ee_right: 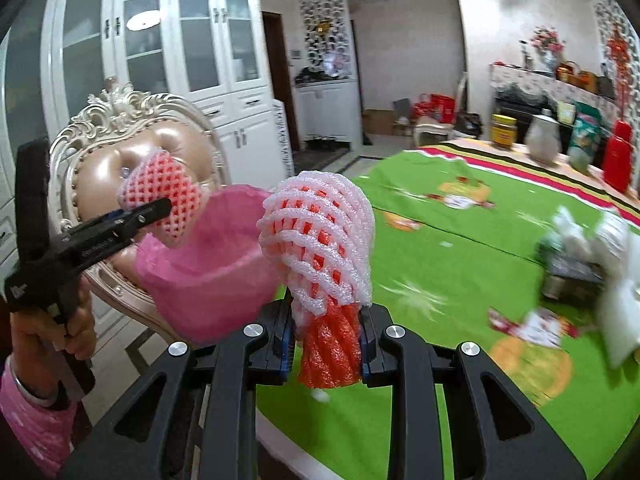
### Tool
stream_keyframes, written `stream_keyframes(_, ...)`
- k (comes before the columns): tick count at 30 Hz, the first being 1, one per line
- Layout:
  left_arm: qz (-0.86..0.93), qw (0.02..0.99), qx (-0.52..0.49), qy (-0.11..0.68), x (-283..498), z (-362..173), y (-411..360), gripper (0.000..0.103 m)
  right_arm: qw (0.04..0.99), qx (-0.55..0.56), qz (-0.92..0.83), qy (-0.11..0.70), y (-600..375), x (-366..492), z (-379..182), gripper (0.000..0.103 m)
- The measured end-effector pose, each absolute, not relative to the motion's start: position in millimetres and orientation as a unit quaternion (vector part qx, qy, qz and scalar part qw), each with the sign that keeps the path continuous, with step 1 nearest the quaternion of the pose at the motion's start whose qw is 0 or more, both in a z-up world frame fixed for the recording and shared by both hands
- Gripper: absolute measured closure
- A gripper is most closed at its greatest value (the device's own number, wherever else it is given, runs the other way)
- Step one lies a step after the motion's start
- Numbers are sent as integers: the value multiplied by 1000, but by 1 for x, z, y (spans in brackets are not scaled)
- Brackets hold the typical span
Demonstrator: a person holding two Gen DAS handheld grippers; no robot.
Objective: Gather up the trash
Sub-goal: 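Carry both pink nets to the pink wastebasket and open both tools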
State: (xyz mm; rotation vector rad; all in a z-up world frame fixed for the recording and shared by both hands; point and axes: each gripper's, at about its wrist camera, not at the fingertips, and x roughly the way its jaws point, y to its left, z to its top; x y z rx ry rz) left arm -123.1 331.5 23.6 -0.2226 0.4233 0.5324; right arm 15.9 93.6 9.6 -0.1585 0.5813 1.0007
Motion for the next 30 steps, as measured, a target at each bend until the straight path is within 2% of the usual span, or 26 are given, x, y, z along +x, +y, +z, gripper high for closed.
stream_keyframes(14, 305, 905, -126, 269, -105, -23, 392, 50, 788, -74, 534, 296, 208, 22, 6, 78)
stream_keyframes(17, 308, 903, -131, 271, -103, -30, 402, 48, 780, -81, 540, 305, 229, 24, -1, 74)
stream_keyframes(18, 311, 901, -132, 271, -103, -32, 406, 45, 779, -84, 541, 305, 234, 24, -3, 71)
stream_keyframes(20, 317, 900, -132, 268, -106, -34, 407, 39, 778, -94, 541, 305, 243, 24, -9, 56)
stream_keyframes(21, 323, 899, -130, 267, -108, -35, 410, 35, 778, -94, 541, 305, 245, 24, -11, 39)
stream_keyframes(22, 327, 898, -129, 266, -110, -33, 409, 32, 777, -88, 545, 303, 245, 24, -12, 28)
stream_keyframes(27, 345, 894, -118, 260, -116, -29, 409, 24, 783, -91, 542, 291, 237, 22, -12, 28)
stream_keyframes(29, 355, 892, -113, 256, -119, -25, 406, 18, 788, -89, 538, 286, 226, 22, -10, 28)
stream_keyframes(30, 362, 892, -107, 250, -121, -22, 402, 12, 791, -87, 534, 284, 220, 23, -8, 28)
